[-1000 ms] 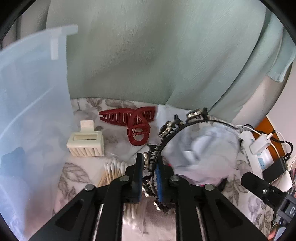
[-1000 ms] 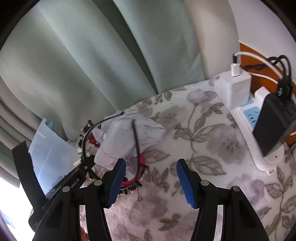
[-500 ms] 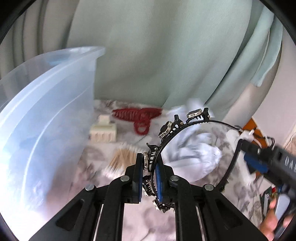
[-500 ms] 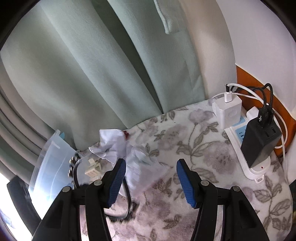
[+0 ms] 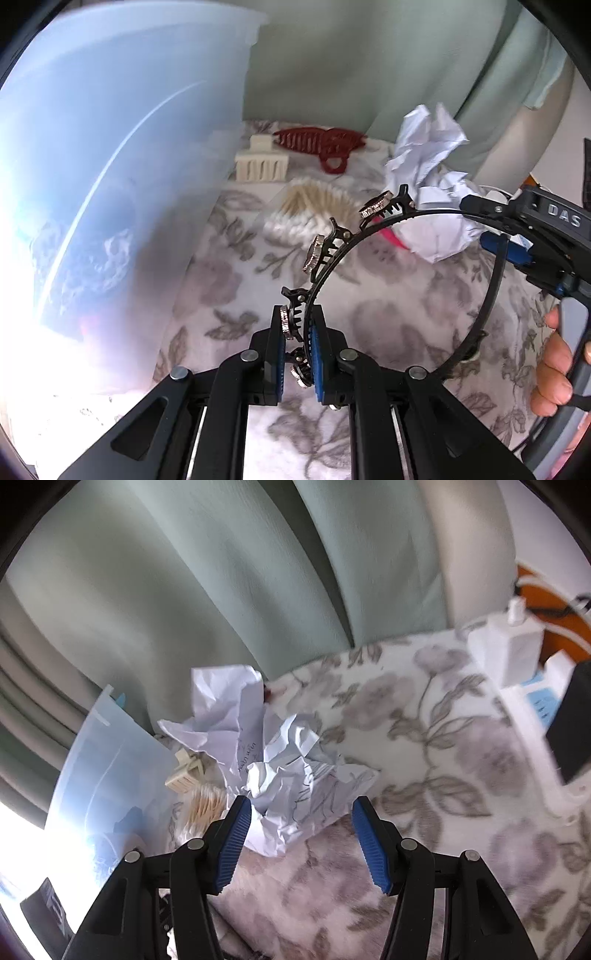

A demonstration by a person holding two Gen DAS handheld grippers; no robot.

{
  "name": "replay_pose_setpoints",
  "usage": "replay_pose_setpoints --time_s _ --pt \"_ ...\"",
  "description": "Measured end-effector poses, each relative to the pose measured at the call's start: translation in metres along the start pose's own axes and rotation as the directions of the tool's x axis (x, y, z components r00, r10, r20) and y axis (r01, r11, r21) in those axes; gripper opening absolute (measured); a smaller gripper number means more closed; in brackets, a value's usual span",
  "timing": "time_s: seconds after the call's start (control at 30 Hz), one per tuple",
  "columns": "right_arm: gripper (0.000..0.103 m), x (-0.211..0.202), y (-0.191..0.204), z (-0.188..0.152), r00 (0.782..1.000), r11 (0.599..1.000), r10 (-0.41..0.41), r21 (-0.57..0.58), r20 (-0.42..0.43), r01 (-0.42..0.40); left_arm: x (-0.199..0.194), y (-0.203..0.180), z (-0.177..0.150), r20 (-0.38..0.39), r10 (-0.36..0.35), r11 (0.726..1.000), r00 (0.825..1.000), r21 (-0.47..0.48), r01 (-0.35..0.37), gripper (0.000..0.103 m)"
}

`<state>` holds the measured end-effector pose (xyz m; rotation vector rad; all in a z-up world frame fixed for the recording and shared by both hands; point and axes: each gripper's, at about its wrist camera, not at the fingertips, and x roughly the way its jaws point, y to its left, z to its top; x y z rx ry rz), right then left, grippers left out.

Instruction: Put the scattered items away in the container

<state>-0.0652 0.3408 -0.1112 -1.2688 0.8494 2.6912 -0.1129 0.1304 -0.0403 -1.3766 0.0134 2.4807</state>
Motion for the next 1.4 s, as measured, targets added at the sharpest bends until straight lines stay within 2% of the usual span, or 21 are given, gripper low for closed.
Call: replay_pose_setpoints --time_s 0.27,0.4,0.5,0.7,0.87,1.0,1.2,1.4 --pt "0.062 0.021 -0.010 0.002 0.999 0.995 0.036 0.098 -0.011 -0.035 0.014 0.003 0.002 -0.006 -0.004 1.000 1.000 -0.015 0.004 0.013" --pt "0.055 0.021 -0.012 0.000 0.999 0.991 0.049 0.121 -0.007 -0.048 0.021 0.002 0.002 -0.012 0.000 1.000 1.000 -0.019 0.000 0.013" --pt "0.050 0.013 -0.015 -0.001 0.998 0.990 0.059 0.132 0.007 -0.059 0.024 0.002 0.003 -0.018 0.004 1.000 1.000 -0.026 -0.004 0.013" --pt "0.050 -0.007 -0.023 -0.004 0.996 0.985 0.072 0.155 0.045 -0.078 0.032 0.002 0.006 -0.026 0.008 0.999 1.000 -0.048 -0.009 0.013" --pt "0.049 -0.037 -0.027 -0.005 0.993 0.980 0.077 0.178 0.089 -0.092 0.023 -0.002 0.005 -0.033 0.003 0.998 0.999 -0.068 -0.005 0.013" --pt "0.050 -0.072 -0.016 -0.006 0.987 0.978 0.094 0.172 0.129 -0.116 -0.001 -0.008 0.003 -0.002 -0.008 0.998 1.000 -0.055 0.008 0.013" --pt "0.050 -0.124 0.006 -0.011 0.971 0.976 0.130 0.149 0.199 -0.161 -0.048 -0.008 0.002 0.088 -0.013 0.999 0.996 -0.048 0.017 0.013" --pt "0.050 -0.181 0.034 -0.022 0.945 0.972 0.183 0.093 0.272 -0.215 -0.113 -0.007 -0.001 0.210 -0.022 0.999 0.977 -0.043 0.031 0.013"
